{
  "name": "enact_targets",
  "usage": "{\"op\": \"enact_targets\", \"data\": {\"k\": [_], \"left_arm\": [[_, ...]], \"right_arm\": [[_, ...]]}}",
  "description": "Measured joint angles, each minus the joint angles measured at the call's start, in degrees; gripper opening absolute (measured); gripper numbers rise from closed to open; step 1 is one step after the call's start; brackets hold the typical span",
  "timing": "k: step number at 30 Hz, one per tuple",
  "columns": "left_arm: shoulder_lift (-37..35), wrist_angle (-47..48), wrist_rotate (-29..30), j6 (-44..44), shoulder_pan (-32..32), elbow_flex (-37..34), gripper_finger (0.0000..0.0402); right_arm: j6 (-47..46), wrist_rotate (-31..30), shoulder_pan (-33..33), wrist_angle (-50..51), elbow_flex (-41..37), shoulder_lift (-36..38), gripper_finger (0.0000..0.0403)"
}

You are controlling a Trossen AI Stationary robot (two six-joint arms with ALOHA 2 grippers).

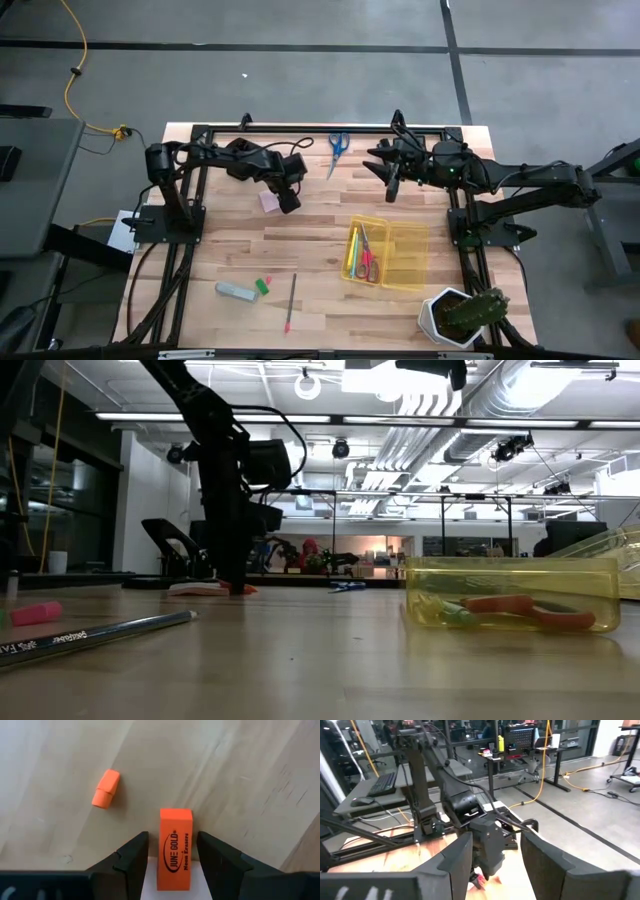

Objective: Pack school essentials
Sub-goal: Put the large orange eraser into the supply box

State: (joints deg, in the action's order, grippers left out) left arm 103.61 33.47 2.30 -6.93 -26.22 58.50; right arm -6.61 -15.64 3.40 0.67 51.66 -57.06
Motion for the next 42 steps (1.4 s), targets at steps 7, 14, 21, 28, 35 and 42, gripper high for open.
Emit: {"op": "enact_targets", "data": {"k": [7, 14, 21, 28, 35, 42], "left_arm": [[0.02, 0.1, 0.15, 0.08, 0.09, 0.0, 0.0114], [0.02, 0.2, -0.11, 0.08, 0.09, -0.02, 0.0071], [-1.79, 1.59, -0.12, 0.12, -0.16, -0.35, 0.0071], [-12.74, 2.85, -3.59, -0.05, -2.56, -0.27, 0.007], [-31.72, -4.35, -7.72, -5.83, -3.76, -0.24, 0.0071], [-48.1, -26.44, -10.66, -10.57, -1.82, -4.76, 0.0071]], "right_arm": [[0.0, -0.5, 0.0, 0.02, 0.0, 0.0, 0.016], [0.02, -0.5, 0.0, 0.02, 0.0, 0.0, 0.016], [0.15, -0.5, 0.0, 0.18, 0.0, 0.0, 0.016], [0.11, -0.5, 0.0, 0.42, -0.02, 0.0, 0.016], [0.17, -0.5, 0.0, 0.39, -0.02, 0.0, 0.016], [0.61, -0.5, 0.0, 0.39, -0.02, 0.0, 0.016]]}}
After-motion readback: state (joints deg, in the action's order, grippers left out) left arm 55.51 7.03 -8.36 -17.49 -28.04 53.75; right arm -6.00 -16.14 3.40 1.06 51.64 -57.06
